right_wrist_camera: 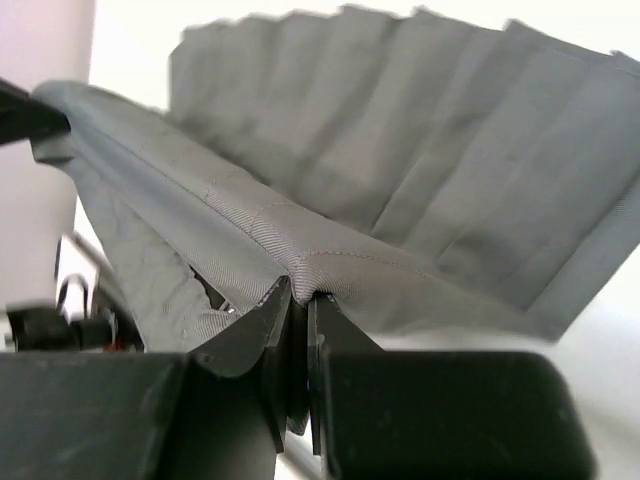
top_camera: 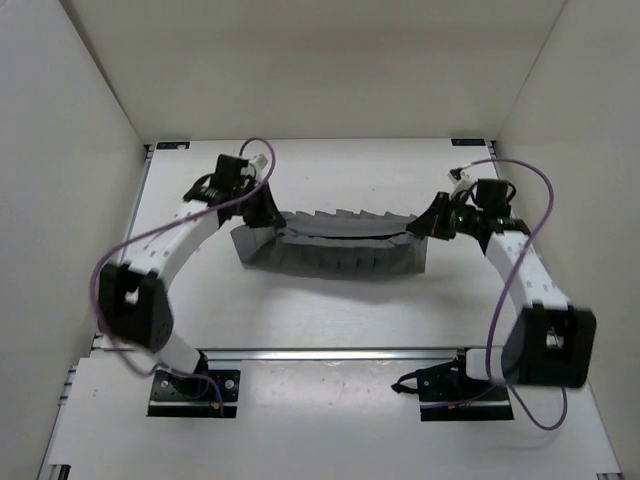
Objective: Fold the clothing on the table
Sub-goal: Fold the skirt
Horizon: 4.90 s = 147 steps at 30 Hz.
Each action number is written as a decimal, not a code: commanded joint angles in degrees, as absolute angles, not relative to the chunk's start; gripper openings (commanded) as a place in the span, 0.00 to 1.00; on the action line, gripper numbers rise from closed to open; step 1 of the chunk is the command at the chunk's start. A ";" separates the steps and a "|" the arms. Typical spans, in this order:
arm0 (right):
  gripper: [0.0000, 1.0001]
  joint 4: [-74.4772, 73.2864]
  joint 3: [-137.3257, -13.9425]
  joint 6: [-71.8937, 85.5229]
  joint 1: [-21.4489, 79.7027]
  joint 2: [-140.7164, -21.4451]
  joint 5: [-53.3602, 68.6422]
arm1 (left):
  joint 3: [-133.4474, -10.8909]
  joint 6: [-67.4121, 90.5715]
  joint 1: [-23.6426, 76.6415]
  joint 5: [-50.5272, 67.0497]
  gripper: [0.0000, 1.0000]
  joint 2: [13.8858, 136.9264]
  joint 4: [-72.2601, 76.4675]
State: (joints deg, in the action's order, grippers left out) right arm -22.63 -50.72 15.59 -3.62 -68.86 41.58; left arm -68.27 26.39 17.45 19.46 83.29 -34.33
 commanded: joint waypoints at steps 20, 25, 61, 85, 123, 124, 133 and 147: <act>0.00 -13.46 -78.25 8.87 -5.18 -83.79 18.53 | -98.46 20.13 11.60 10.10 0.00 102.07 -34.46; 0.00 -17.66 -57.44 9.23 -5.98 -71.66 18.11 | -74.75 16.97 15.98 6.78 0.00 91.07 -38.05; 0.80 -15.39 -63.92 13.98 -0.61 -88.09 25.84 | -87.40 12.23 14.58 0.09 0.98 103.46 -33.60; 0.00 -10.09 -61.70 14.51 11.16 -99.22 27.86 | -57.22 24.08 16.26 12.21 0.00 92.28 -15.65; 0.97 -15.12 -47.10 14.24 4.04 -86.83 17.84 | -70.49 10.99 13.71 4.48 0.99 101.51 -36.12; 0.97 -15.38 -47.46 14.41 4.22 -87.01 17.67 | -70.66 10.99 13.71 4.74 0.98 102.12 -36.38; 0.96 -8.79 -44.39 17.84 0.35 -91.49 25.66 | -69.17 11.51 12.39 8.00 0.97 103.45 -36.56; 0.93 -5.36 -48.51 20.30 5.45 -99.58 29.53 | -70.31 11.25 12.30 9.14 0.96 105.12 -37.79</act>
State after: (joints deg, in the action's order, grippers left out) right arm -2.20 -48.69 20.21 4.19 -96.23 31.14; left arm -69.58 11.46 12.12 7.49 104.86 -37.54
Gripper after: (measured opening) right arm 0.943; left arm 0.960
